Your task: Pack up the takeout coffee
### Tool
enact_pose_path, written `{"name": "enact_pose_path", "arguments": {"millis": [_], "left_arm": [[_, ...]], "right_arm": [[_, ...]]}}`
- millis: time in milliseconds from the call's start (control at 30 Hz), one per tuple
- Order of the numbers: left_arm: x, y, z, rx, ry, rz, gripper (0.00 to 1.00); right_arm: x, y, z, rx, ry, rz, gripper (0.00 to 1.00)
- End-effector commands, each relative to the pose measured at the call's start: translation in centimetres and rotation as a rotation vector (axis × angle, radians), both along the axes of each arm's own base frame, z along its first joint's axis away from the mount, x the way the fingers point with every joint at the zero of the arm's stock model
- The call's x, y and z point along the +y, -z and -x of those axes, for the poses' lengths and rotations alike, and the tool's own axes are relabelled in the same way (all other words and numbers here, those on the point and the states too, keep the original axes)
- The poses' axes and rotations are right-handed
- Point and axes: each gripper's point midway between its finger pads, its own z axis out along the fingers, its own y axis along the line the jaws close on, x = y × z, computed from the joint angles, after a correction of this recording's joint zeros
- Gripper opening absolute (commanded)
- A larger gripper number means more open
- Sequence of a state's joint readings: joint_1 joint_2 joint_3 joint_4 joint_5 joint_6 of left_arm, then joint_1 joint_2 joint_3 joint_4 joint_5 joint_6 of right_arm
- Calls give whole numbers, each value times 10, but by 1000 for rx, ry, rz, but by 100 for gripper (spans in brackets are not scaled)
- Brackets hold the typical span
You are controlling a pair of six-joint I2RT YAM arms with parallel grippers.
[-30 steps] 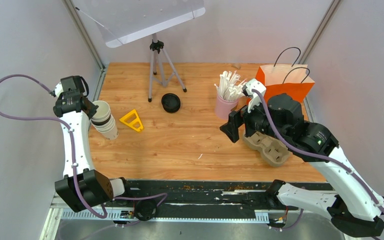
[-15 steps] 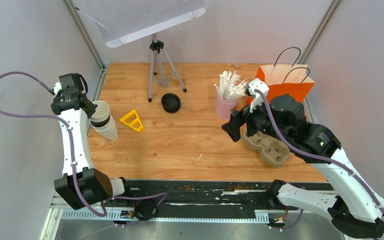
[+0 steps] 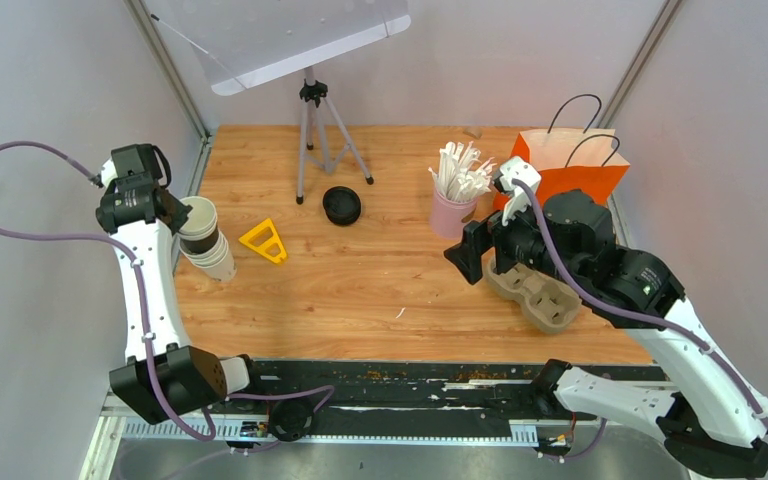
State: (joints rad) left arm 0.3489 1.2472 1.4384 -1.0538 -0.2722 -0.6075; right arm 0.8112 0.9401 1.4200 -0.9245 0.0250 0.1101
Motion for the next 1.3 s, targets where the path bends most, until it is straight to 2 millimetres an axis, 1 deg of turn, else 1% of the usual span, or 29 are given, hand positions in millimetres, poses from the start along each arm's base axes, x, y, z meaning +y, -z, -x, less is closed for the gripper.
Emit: {"name": "enact_pose_path", "arguments": {"millis": [0,33,67,100,167,300,333,367,400,433,467,567,600,633,667,700,733,767,867,933,1000,1067,1100,1133,1200,1267], "left_arm": [[3,-1,10,-17,-73,47,2],[3,0,9,-27,-76,67,7],[3,0,8,-29,-79,73,9],[3,0,7,-31,-83,80,8],[2,0,5,-39,-78,87,0],[3,1,1,-57,-69,86,0],[2,2,2,-52,-74,90,1],[3,5,4,-38,-81,92,12],[3,8,6,-18,-84,95,17],[3,12,7,4,-77,95,11],[4,16,8,25,-70,95,1],[3,24,11,55,-56,92,0],[3,25,12,53,-55,88,2],[4,25,12,53,-55,85,14],[4,24,12,52,-57,82,21],[4,24,11,53,-51,82,14],[4,24,11,53,-44,82,2],[4,23,10,51,-39,81,0],[3,20,10,35,-44,85,0],[3,11,9,9,-52,77,0],[9,0,11,1,-69,47,1],[14,-5,15,13,-97,22,0],[13,-5,14,3,-107,40,0],[9,-6,9,-31,-95,74,0],[1,-16,1,-113,-67,113,0],[1,-25,0,-154,-79,109,0]], "right_arm": [[1,-8,1,-28,-5,-34,96],[2,-7,1,-24,-5,-36,96],[2,-7,1,-17,-1,-38,96],[2,-8,1,-9,7,-47,96],[4,-8,2,9,16,-72,96],[8,-6,2,37,25,-108,96],[8,-7,2,39,26,-112,96],[9,-7,2,38,26,-111,96],[9,-7,2,38,26,-112,96],[8,-8,2,35,25,-111,96],[8,-8,2,31,23,-110,96],[5,-9,3,21,26,-106,96],[3,-9,4,18,28,-106,96],[3,-8,4,18,28,-105,96],[2,-8,5,17,28,-104,96],[2,-7,5,18,29,-103,96],[1,-6,6,20,29,-102,96],[1,-5,6,22,29,-101,96],[1,-4,6,22,28,-97,96],[1,-5,5,17,29,-96,96],[0,-6,4,10,30,-93,96],[0,-7,4,6,29,-92,96],[0,-6,4,6,30,-89,96],[0,-6,4,5,29,-89,96],[0,-5,4,4,29,-91,96],[1,-6,4,1,24,-94,96]]}}
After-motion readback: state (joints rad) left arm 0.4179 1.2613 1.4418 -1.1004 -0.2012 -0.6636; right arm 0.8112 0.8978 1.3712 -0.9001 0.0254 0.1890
